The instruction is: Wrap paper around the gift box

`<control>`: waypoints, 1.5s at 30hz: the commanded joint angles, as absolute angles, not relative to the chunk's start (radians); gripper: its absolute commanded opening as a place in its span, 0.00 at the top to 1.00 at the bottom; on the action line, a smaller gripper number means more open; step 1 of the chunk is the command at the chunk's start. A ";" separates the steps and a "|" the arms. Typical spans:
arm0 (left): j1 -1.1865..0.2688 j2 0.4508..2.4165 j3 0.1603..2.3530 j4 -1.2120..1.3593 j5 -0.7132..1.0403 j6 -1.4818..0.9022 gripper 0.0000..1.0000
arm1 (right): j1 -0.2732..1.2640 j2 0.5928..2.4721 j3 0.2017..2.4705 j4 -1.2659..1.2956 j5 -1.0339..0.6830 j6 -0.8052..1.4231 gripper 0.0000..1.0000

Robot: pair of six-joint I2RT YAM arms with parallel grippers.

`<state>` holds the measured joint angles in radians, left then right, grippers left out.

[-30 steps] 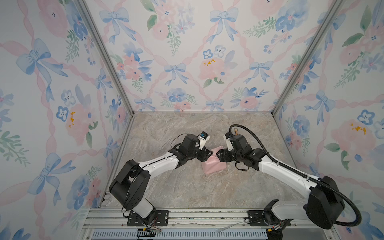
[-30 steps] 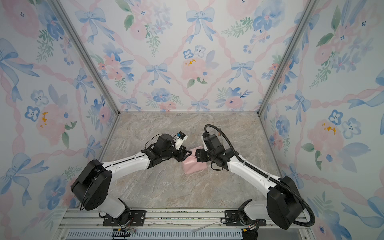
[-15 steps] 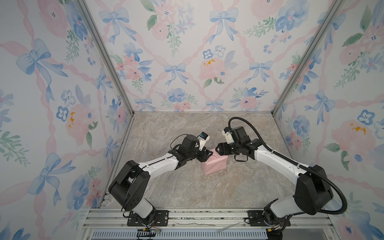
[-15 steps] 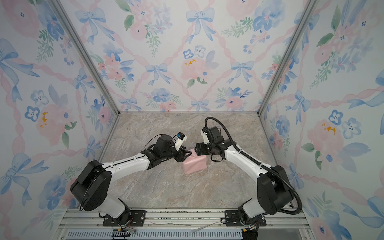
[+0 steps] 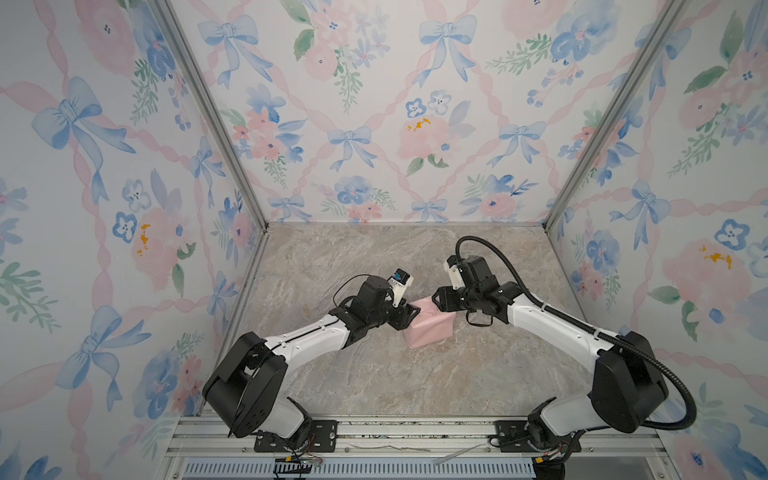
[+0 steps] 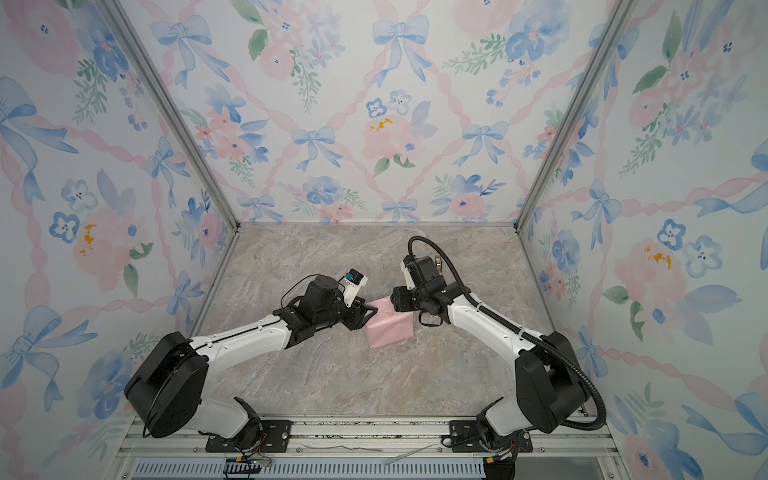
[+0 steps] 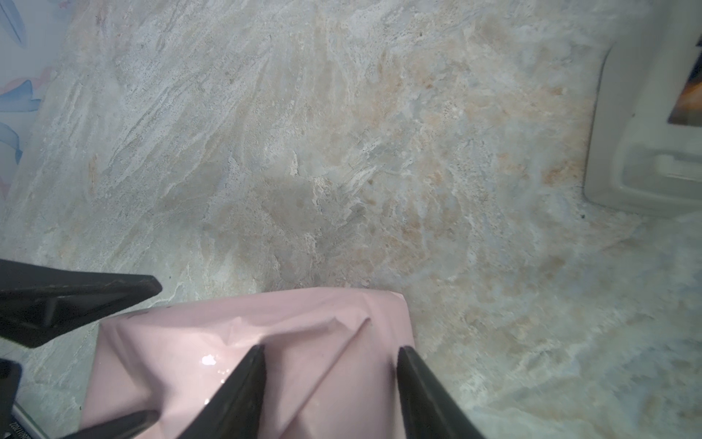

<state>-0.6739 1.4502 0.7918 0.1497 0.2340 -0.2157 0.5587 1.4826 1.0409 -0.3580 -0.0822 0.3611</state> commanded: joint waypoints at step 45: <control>-0.697 1.587 0.841 0.094 0.253 -0.204 0.43 | 0.557 1.258 0.811 -0.450 -0.101 0.494 0.38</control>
<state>-0.6956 1.5471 0.8734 0.1665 0.2794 -0.2142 0.5644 1.2930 0.8505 -0.3058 -0.1341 0.4847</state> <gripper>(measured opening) 0.572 0.608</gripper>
